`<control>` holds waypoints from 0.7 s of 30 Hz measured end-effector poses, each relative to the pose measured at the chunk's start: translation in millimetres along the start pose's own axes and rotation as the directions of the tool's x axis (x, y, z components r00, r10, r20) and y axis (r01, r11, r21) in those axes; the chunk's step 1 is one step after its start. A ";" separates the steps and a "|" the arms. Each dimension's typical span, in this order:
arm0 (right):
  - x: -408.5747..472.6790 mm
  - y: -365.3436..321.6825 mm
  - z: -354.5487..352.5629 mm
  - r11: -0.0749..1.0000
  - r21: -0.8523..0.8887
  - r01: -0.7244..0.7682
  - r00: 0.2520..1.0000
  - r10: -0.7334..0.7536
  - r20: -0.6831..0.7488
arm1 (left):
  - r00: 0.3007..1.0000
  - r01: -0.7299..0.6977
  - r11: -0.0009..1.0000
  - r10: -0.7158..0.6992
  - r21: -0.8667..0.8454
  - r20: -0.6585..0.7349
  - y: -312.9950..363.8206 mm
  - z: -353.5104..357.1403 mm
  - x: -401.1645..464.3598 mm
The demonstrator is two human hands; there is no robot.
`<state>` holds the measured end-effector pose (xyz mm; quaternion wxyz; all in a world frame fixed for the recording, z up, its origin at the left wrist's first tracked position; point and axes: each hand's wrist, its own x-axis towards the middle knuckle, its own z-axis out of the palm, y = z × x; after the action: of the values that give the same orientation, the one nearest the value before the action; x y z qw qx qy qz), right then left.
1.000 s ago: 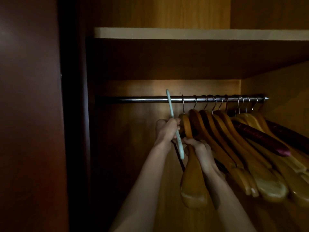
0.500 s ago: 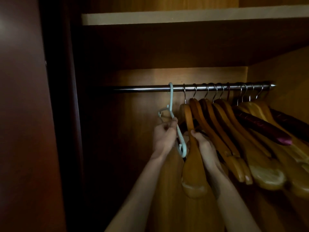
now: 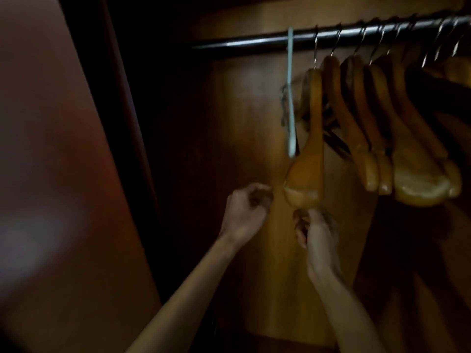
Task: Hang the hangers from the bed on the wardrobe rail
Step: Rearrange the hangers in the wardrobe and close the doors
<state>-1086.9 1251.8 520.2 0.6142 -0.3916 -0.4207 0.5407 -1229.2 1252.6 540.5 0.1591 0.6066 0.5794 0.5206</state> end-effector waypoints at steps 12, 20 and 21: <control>-114.3 131.9 0.5 0.892 -0.446 -0.079 0.959 0.190 0.209 | 0.879 -0.176 0.934 0.008 0.310 0.476 -54.6 -31.5 -97.6; -182.4 234.2 43.9 0.549 -0.833 0.064 0.898 0.333 0.288 | 0.605 -0.697 0.504 0.031 0.510 0.796 -109.2 -88.9 -171.5; -191.4 242.2 53.7 0.486 -0.867 0.108 0.906 0.312 0.287 | 0.559 -0.765 0.414 0.047 0.493 0.828 -115.9 -94.7 -181.3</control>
<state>-1230.2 1089.3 293.9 0.1959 -0.5496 -0.7281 0.3596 -1330.0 1088.5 405.7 -0.0843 0.8852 0.4520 -0.0712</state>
